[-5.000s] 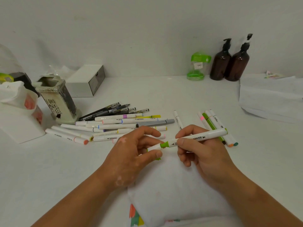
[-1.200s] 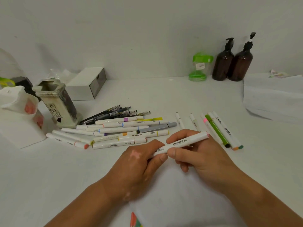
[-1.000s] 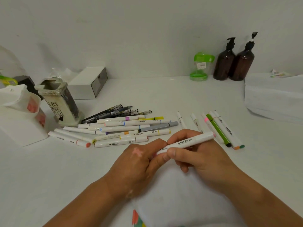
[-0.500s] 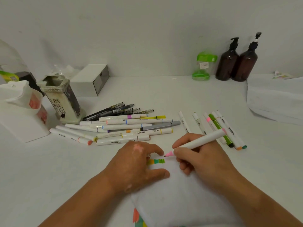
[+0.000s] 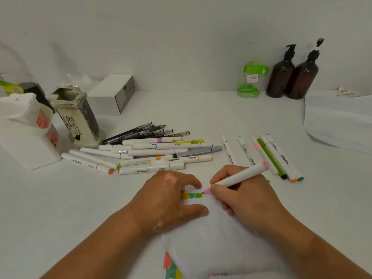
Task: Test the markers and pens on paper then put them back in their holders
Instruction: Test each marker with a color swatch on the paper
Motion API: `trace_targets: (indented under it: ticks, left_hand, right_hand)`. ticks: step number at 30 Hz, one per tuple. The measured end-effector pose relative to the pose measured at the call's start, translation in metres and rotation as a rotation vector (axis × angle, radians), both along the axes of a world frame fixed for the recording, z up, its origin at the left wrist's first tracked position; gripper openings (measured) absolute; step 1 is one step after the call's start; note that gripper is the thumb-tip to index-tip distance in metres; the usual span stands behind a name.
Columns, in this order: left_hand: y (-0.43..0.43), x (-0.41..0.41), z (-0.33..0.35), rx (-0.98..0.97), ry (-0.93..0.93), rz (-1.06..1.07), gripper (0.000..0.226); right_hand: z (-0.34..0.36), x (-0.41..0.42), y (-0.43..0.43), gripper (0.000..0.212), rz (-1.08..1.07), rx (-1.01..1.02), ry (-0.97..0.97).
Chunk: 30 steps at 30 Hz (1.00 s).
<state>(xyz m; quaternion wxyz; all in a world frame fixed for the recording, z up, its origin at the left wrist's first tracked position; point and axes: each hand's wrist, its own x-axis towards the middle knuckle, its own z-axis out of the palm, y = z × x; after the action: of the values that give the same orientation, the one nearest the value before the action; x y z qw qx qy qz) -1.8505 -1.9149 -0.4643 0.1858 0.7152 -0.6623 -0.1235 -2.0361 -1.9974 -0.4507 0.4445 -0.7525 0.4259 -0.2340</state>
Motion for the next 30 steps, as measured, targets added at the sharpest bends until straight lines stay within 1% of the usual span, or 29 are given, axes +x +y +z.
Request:
trace_targets:
  ticks: [6, 9, 13, 16, 19, 22, 26, 30]
  left_hand:
    - [-0.0006, 0.0009, -0.0016, -0.009, 0.004, 0.003, 0.064]
    - [-0.0009, 0.0008, -0.0024, -0.004, 0.006, 0.006, 0.064]
    - [-0.0008, 0.0007, -0.0023, 0.004, 0.003, 0.008, 0.065]
    - [-0.0005, 0.0009, -0.0024, -0.001, 0.002, 0.005, 0.066]
    - [-0.0011, 0.0014, -0.0028, -0.005, -0.006, 0.001, 0.067]
    - [-0.0016, 0.0014, -0.0033, 0.000, -0.005, -0.004, 0.069]
    - [-0.0011, 0.0015, -0.0029, -0.004, -0.007, -0.001, 0.069]
    - [-0.0008, 0.0010, -0.0012, 0.004, -0.001, -0.002, 0.068]
  right_hand:
    - [-0.0005, -0.0005, -0.0007, 0.011, -0.002, 0.003, -0.019]
    - [-0.0009, -0.0007, -0.0015, 0.011, 0.018, -0.011, 0.017]
    - [-0.0028, -0.0004, -0.0030, 0.010, 0.002, -0.013, 0.000]
    - [-0.0037, -0.0001, -0.0031, 0.011, 0.020, -0.021, 0.031]
    - [-0.0047, -0.0005, -0.0042, 0.010, -0.005, -0.029, 0.002]
    - [-0.0058, -0.0004, -0.0048, 0.010, 0.012, -0.050, 0.048]
    - [-0.0071, -0.0006, -0.0065, 0.010, -0.015, -0.053, 0.023]
    - [-0.0092, -0.0005, -0.0074, 0.010, -0.004, -0.075, 0.059]
